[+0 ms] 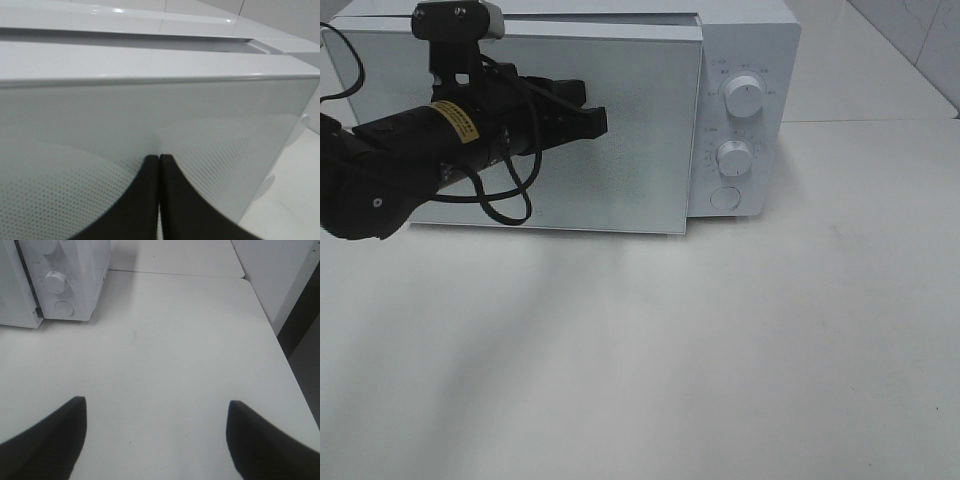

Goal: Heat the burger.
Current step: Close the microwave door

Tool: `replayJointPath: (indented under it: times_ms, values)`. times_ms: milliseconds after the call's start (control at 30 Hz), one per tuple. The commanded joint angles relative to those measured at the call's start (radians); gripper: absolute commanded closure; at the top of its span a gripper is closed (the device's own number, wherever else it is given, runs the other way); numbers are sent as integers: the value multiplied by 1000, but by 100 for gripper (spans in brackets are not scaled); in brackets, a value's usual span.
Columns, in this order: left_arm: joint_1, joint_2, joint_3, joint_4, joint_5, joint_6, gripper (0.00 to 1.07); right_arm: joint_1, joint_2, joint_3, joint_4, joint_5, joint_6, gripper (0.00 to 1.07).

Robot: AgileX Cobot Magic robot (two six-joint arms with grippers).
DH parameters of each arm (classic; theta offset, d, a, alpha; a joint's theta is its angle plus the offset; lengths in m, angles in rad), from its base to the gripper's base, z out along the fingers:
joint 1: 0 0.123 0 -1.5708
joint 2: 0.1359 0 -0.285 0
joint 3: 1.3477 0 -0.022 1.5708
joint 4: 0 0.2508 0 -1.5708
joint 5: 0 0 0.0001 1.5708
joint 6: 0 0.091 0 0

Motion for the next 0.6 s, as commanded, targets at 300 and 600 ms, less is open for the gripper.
replayJointPath:
  times_ms: [300, 600]
  values:
    - [-5, 81, -137, -32, -10, 21, 107, -3, -26, 3, 3, -13, -6, 34]
    - [-1, 132, -206, -37, -5, 23, 107, -3, -26, 3, 3, -13, -6, 34]
